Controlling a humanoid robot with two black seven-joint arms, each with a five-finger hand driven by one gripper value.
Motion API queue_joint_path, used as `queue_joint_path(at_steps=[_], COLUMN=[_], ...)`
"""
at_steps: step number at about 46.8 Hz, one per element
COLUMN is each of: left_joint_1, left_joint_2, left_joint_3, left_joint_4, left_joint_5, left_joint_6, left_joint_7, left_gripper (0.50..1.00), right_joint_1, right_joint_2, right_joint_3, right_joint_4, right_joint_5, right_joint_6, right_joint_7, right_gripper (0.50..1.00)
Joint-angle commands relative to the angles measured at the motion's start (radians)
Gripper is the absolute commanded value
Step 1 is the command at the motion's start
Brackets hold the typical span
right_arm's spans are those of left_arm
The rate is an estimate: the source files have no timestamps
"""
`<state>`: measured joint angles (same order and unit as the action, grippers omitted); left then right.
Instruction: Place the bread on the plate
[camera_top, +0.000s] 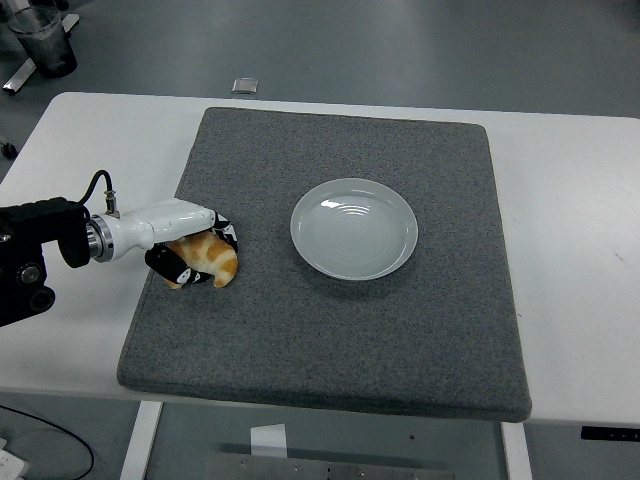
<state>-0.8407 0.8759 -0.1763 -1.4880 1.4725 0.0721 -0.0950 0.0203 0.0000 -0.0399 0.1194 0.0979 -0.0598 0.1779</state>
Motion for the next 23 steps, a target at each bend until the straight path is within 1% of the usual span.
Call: queue_joint_path(at_steps=[1, 6, 13, 18, 23], left_joint_1=[-0.003, -0.008, -0.037, -0.077, -0.139], left_joint_2=[0.0, 0.002, 0.003, 0.002, -0.011], left_joint_3=[-0.002, -0.002, -0.002, -0.002, -0.003], left_joint_4=[0.0, 0.0, 0.003, 0.006, 0.022], left_joint_5=[0.0, 0.0, 0.0, -0.006, -0.017], left_joint_6=[0.0, -0.003, -0.006, -0.009, -0.011], left_joint_7=[0.0, -0.002, -0.002, -0.005, -0.005], left_gripper=[0.5, 0.5, 0.5, 0.5, 0.5], right_joint_1=[0.0, 0.001, 0.0, 0.0, 0.001], right_joint_2=[0.0, 0.0, 0.0, 0.0, 0.0], right_joint_3=[0.0, 0.0, 0.0, 0.0, 0.0], right_joint_4=[0.0, 0.0, 0.0, 0.0, 0.0], right_joint_5=[-0.001, 0.0, 0.0, -0.001, 0.0], right_joint_6=[0.0, 0.0, 0.0, 0.0, 0.0], right_joint_7=[0.0, 0.0, 0.0, 0.0, 0.0], right_gripper=[0.932, 0.932, 0.932, 0.932, 0.932])
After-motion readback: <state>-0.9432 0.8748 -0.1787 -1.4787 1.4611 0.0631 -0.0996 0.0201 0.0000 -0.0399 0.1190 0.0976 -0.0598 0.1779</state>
